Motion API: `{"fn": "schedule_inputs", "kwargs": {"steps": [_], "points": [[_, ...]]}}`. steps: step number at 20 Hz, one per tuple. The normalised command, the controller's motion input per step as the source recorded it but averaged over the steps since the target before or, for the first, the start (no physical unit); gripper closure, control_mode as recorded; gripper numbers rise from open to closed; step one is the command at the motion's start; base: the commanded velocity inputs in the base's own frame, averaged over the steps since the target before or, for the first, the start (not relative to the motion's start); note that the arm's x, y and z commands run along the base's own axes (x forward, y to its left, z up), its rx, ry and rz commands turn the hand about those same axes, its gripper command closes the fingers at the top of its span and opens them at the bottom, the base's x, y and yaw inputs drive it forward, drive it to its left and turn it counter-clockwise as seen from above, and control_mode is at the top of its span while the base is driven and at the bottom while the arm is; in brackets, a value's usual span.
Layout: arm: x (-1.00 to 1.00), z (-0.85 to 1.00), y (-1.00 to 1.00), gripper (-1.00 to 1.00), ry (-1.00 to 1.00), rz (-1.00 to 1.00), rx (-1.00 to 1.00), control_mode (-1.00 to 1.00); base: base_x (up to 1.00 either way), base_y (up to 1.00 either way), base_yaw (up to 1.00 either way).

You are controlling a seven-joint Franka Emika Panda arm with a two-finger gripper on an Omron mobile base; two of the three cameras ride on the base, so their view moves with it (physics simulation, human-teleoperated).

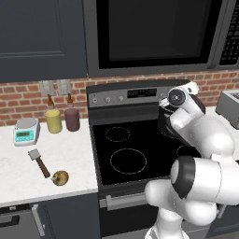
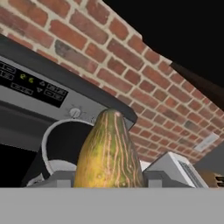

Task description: Put the onion and cucumber in the pot. Retrieve the spatula and lightly stir the vegetables in the pot.

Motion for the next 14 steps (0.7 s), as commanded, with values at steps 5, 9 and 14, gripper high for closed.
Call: {"fn": "schedule_inputs", "kwargs": {"steps": [5,9,14], "points": [[0.5,-0.06,-0.14,1.0,0.01,0.03,0.0,-1.0,0.0,0.0,0.0],[0.64,0.0,-0.18,1.0,0.01,0.01,0.0,-1.0,0.0,0.0,0.0],[0.54,-0.11,-0.17,1.0,0.06,0.0,0.04,-1.0,0.0,0.0,0.0]]}}
